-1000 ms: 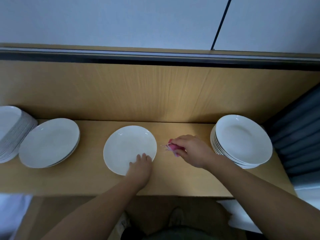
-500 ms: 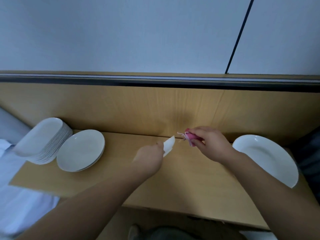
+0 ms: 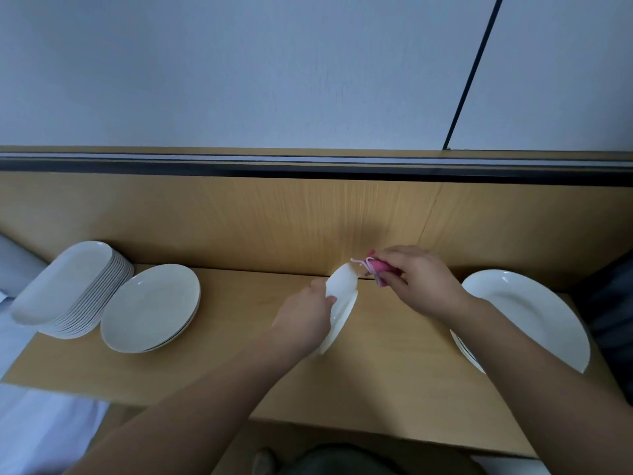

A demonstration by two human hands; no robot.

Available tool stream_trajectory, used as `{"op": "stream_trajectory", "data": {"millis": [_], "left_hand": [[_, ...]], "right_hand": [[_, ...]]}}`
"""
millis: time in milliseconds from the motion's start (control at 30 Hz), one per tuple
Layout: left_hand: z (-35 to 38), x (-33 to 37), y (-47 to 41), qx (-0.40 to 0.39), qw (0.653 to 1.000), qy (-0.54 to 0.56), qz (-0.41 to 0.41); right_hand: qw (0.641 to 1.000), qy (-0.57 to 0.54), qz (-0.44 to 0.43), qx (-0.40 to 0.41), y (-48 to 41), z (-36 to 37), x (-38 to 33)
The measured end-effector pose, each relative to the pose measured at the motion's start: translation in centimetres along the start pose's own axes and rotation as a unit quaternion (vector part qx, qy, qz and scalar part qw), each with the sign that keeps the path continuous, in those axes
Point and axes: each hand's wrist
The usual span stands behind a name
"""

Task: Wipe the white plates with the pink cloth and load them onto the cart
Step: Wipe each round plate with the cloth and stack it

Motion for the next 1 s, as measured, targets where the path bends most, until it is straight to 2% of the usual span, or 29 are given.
{"op": "stream_trajectory", "data": {"millis": [233, 333, 467, 567, 700, 800, 867, 933, 1000], "left_hand": [[-2.2, -4.7, -1.2, 0.051, 0.997, 0.045, 0.024], [-3.1, -7.8, -1.6, 0.013, 0.998, 0.056, 0.032], [-3.7, -12.0, -1.7, -0.053, 0.994, 0.093, 0.024], [-3.6, -14.4, -1.9, -0.058, 0.992, 0.11, 0.013], [-2.8, -16.9, -2.3, -0.059, 0.989, 0.136, 0.014], [-2.1, -18.4, -2.6, -0.063, 0.986, 0.154, 0.014], [-1.8, -19.0, -2.7, -0.064, 0.985, 0.16, 0.007], [-1.6, -19.3, -2.8, -0.064, 0.985, 0.162, 0.007], [-1.4, -19.4, -2.9, -0.059, 0.985, 0.16, 0.011]], "right_hand": [[1.0, -0.023, -0.002, -0.01, -2.1, 1.5, -2.0], [0.999, -0.034, 0.007, -0.028, -3.8, 2.9, -3.4], [0.992, -0.102, 0.032, -0.061, -6.8, 4.6, -6.5], [0.975, -0.19, 0.082, -0.083, -9.6, 6.0, -9.4], [0.95, -0.215, 0.188, -0.126, -13.2, 9.8, -11.5], [0.954, -0.138, 0.213, -0.16, -13.7, 12.7, -11.3], [0.967, -0.076, 0.193, -0.147, -13.3, 13.7, -11.1], [0.976, -0.06, 0.171, -0.119, -12.8, 14.1, -11.0], [0.982, -0.006, 0.139, -0.131, -12.2, 14.5, -11.3]]}}
Point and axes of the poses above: each hand's wrist, its own y-axis away from the middle knuckle, its own z-axis out of the palm, x = y × z, and after that the axes turned 3 degrees about y, right-handed
